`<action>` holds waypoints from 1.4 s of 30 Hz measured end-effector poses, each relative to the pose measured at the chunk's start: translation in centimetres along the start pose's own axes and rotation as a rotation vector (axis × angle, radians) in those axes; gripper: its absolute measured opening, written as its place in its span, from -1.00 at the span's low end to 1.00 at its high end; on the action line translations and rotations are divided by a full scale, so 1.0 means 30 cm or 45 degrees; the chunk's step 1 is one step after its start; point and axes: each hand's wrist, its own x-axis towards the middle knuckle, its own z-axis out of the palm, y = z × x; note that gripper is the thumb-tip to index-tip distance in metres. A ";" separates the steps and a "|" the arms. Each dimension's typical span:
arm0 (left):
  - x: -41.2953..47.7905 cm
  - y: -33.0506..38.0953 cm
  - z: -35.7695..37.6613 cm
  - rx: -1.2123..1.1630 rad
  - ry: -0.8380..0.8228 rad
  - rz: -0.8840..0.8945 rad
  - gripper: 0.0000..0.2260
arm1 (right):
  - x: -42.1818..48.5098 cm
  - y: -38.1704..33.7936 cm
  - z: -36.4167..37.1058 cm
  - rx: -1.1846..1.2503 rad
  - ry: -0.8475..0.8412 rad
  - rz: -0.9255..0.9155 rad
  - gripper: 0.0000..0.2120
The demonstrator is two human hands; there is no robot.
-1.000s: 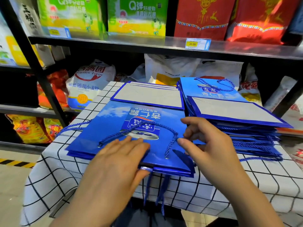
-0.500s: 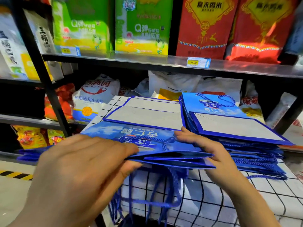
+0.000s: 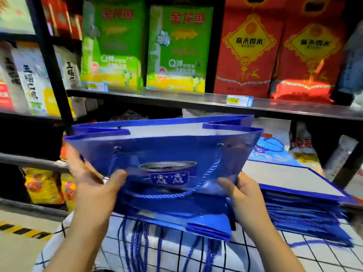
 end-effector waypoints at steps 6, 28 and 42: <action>0.094 0.141 0.046 -0.214 -0.535 0.019 -0.62 | 0.080 -0.122 -0.002 0.056 0.316 -0.226 -0.65; 0.180 0.050 0.972 0.216 -1.242 -0.210 -0.65 | 0.511 -0.096 -0.659 -1.210 0.285 0.574 -0.66; 0.092 -0.013 1.032 1.517 -1.125 0.767 -0.68 | 0.546 0.051 -0.623 -2.042 -0.029 0.389 -0.41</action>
